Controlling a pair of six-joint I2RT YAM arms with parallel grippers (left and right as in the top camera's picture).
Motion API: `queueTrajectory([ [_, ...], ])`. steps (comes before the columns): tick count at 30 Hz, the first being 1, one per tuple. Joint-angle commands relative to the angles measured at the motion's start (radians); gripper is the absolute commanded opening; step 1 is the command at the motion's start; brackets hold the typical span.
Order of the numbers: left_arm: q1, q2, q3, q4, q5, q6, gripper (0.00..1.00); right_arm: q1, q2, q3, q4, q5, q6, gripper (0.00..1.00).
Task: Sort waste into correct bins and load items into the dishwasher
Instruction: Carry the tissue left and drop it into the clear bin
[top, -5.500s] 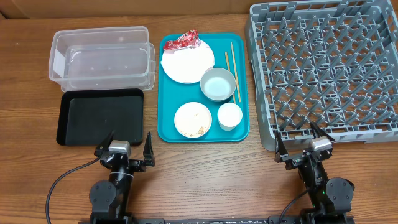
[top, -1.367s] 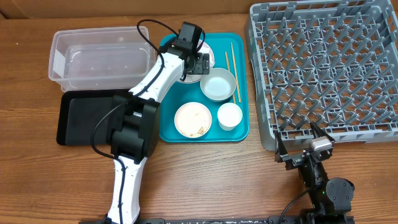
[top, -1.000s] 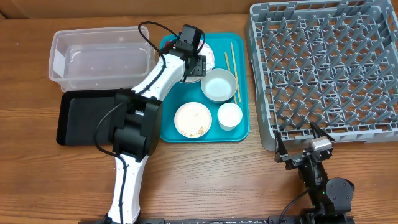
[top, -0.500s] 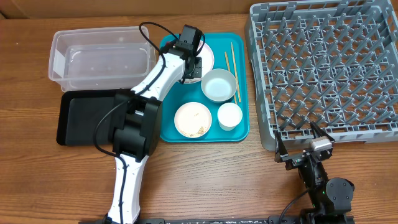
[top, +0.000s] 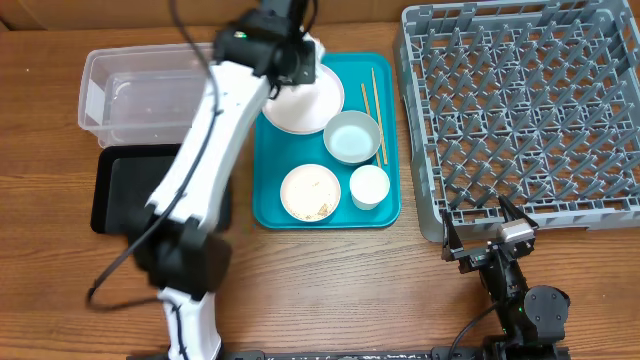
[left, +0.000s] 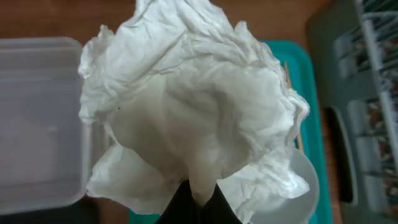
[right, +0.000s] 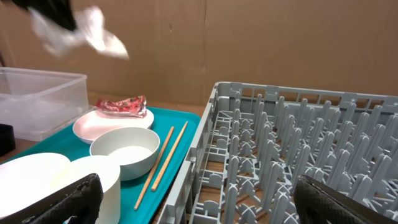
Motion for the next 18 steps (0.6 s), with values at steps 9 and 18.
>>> queueTrajectory([
  [9, 0.211, -0.037, 0.011, -0.11, 0.002, 0.174, 0.04, -0.003, -0.009, -0.011, 0.006, -0.004, 0.007, 1.0],
  [18, 0.364, 0.077, 0.008, -0.086, 0.018, 0.377, 0.04, -0.003, -0.009, -0.011, 0.006, -0.004, 0.007, 1.0],
])
